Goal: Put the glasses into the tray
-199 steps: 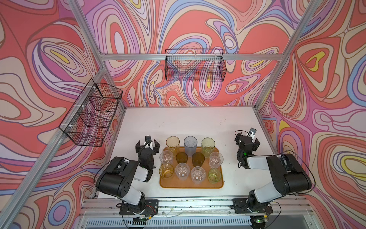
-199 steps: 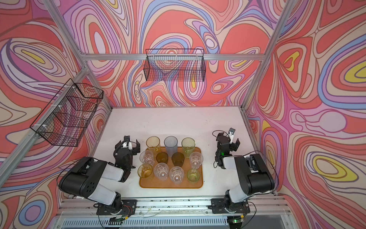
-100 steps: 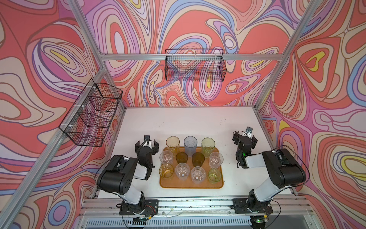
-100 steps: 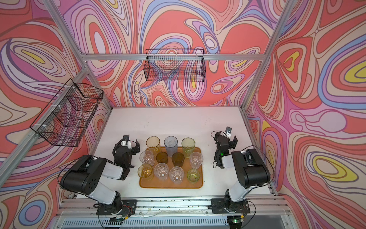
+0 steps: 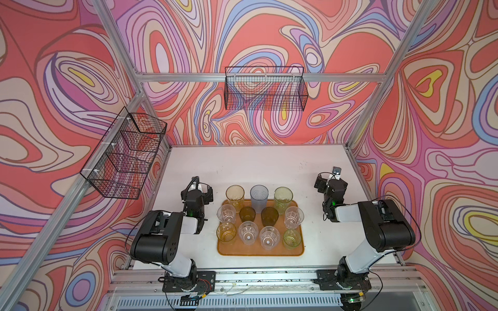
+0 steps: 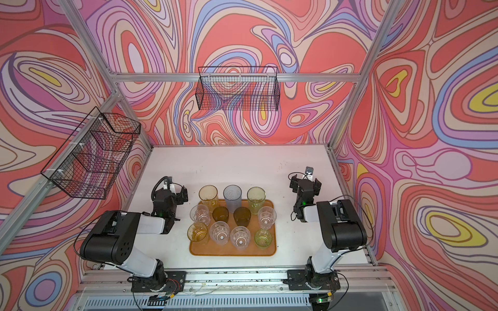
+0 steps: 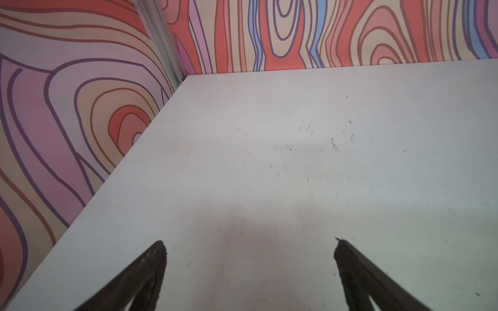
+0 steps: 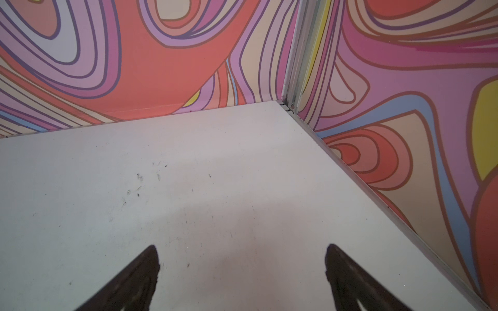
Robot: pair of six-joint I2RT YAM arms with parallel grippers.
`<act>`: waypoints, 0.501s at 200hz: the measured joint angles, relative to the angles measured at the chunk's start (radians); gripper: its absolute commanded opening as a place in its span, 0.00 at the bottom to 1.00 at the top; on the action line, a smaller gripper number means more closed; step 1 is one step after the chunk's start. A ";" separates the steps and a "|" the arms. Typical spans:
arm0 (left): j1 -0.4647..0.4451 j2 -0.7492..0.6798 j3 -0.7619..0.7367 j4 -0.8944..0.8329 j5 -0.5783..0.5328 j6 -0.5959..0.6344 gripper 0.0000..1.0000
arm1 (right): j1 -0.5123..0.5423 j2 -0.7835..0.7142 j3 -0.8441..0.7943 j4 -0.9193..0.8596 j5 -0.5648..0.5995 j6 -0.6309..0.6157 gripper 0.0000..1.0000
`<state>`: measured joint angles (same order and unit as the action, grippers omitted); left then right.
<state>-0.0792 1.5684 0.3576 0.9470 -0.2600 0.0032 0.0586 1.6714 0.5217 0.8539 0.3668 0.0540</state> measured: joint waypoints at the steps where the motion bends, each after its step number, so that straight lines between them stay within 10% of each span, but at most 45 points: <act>1: 0.000 0.000 0.000 0.000 0.000 0.000 1.00 | 0.000 0.000 0.000 0.000 0.000 0.000 0.98; 100: 0.000 -0.002 0.000 -0.013 0.003 -0.001 1.00 | 0.000 0.045 -0.112 0.164 -0.100 -0.021 0.98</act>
<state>-0.0792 1.5665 0.3573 0.9340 -0.2569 0.0021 0.0582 1.7164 0.4095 1.0176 0.2665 0.0334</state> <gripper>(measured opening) 0.999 0.984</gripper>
